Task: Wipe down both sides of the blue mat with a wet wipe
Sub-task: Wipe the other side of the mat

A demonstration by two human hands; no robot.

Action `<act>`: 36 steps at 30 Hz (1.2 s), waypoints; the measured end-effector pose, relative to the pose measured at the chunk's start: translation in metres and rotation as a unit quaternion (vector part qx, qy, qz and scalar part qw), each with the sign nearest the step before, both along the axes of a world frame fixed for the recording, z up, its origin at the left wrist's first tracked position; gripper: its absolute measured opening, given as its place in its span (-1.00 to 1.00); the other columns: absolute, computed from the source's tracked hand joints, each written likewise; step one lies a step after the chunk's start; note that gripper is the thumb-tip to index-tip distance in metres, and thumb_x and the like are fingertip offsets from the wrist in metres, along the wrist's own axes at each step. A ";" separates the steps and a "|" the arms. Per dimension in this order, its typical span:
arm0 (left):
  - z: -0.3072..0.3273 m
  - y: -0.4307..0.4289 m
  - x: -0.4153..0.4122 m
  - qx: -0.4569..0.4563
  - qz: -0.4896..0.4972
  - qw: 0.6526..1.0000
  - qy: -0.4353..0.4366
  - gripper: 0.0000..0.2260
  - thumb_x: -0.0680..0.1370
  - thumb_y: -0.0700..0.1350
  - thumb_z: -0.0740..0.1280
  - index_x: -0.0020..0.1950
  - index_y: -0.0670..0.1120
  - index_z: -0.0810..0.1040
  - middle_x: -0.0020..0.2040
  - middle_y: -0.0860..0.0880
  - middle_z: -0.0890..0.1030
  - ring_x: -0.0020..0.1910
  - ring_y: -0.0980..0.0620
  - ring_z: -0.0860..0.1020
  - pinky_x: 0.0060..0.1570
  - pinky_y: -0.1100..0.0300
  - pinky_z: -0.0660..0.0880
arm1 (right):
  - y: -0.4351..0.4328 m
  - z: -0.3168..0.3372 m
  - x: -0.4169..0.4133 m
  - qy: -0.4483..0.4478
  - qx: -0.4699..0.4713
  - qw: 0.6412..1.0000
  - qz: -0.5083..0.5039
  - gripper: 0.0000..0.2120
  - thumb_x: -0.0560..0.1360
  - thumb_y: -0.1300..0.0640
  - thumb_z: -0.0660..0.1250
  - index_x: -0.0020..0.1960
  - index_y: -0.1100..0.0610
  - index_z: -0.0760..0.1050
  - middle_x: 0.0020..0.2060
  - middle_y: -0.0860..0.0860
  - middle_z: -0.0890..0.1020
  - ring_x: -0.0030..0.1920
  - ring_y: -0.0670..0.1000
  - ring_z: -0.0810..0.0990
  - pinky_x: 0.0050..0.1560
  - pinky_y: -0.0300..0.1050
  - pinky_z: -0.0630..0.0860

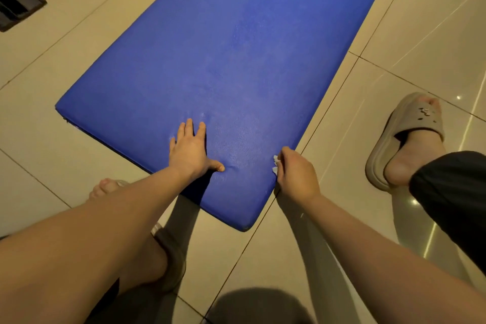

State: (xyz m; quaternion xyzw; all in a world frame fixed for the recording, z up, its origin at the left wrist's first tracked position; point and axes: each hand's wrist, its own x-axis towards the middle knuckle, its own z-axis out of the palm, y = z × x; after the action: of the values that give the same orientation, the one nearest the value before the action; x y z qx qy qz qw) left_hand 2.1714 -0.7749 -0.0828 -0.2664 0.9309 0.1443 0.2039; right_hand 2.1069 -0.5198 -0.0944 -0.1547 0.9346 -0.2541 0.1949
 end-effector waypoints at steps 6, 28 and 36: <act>-0.001 0.019 0.039 -0.027 0.003 0.999 0.042 -0.11 0.49 0.39 0.32 0.63 -0.07 0.09 0.64 -0.18 0.04 0.62 -0.22 -0.01 0.52 -0.25 0.15 | -0.001 -0.007 0.097 -0.018 -0.005 0.999 0.028 -0.89 0.62 0.08 0.23 -0.07 0.05 0.39 -0.20 -0.04 0.54 -0.24 -0.03 0.50 -0.21 -0.11 0.46; 0.008 0.001 0.068 -0.016 -0.072 0.996 -0.049 0.06 0.39 0.37 0.45 0.64 -0.03 -0.06 0.64 -0.22 -0.11 0.61 -0.28 -0.10 0.47 -0.15 0.26 | -0.038 0.001 0.124 -0.037 0.077 0.995 0.048 -0.90 0.59 0.09 0.33 0.08 0.06 0.47 -0.02 0.03 0.59 -0.08 0.04 0.60 0.02 -0.07 0.63; 0.035 -0.027 0.046 -0.031 -0.187 0.971 -0.142 -0.08 0.30 0.37 0.53 0.47 -0.02 0.22 0.42 -0.16 0.24 0.42 -0.24 0.24 0.23 -0.10 0.51 | -0.041 0.018 0.121 -0.074 0.129 0.986 0.070 -0.83 0.55 0.14 0.39 0.12 0.10 0.49 0.02 0.06 0.61 -0.12 0.03 0.53 -0.11 -0.18 0.47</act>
State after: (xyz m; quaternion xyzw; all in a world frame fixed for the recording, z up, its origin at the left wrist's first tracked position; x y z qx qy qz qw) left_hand 2.2179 -0.8021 -0.0476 -0.1111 0.9298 0.0357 0.3491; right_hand 2.2280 -0.5611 -0.0762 -0.1740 0.9293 -0.1280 0.2996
